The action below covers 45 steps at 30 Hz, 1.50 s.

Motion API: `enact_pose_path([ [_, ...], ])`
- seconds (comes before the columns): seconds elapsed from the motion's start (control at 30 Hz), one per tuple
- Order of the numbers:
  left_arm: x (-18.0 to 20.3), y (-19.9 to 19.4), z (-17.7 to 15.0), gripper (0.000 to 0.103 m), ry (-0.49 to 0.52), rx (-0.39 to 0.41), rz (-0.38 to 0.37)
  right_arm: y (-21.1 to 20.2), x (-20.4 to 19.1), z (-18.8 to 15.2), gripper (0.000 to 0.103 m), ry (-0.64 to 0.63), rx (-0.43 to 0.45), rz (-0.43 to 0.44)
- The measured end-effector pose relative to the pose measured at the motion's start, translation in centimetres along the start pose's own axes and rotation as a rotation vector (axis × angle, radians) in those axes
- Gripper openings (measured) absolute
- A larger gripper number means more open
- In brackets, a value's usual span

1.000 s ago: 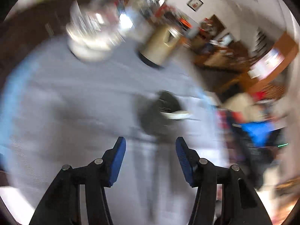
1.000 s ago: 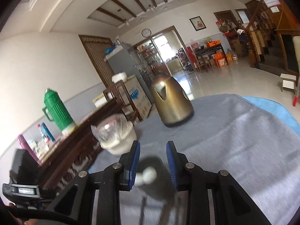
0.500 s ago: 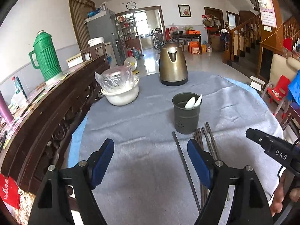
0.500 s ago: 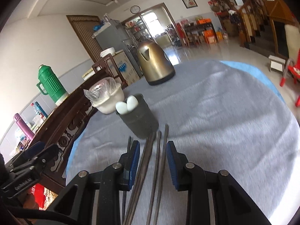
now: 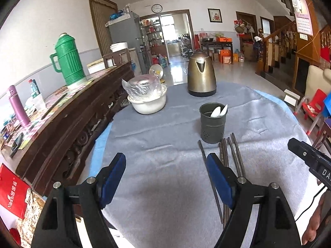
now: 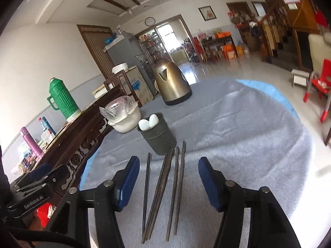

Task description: Organize utensils

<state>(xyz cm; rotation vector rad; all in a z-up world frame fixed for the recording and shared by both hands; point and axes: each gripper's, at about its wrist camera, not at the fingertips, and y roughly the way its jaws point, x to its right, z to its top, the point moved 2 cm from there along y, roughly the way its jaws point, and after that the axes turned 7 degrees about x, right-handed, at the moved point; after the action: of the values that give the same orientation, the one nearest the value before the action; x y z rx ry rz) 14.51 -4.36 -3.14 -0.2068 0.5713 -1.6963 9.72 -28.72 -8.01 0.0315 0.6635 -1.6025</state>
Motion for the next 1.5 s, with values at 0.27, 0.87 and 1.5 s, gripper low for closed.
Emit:
enact_pose_path([
  [0.27, -1.1, -3.8, -0.5, 0.081, -0.019, 0.045, 0.031, -3.3, -2.1, -0.6, 0.054, -0.021, 0.002, 0.012],
  [0.87, -4.3, -6.5, -1.1, 0.081, -0.063, 0.09, 0.123, -7.7, -5.2, -1.0, 0.055, -0.092, 0.041, 0.059],
  [1.5, -3.5, -4.3, -4.4, 0.081, -0.06, -0.016, 0.063, -8.3, -0.7, -1.2, 0.054, -0.007, 0.028, 0.052],
])
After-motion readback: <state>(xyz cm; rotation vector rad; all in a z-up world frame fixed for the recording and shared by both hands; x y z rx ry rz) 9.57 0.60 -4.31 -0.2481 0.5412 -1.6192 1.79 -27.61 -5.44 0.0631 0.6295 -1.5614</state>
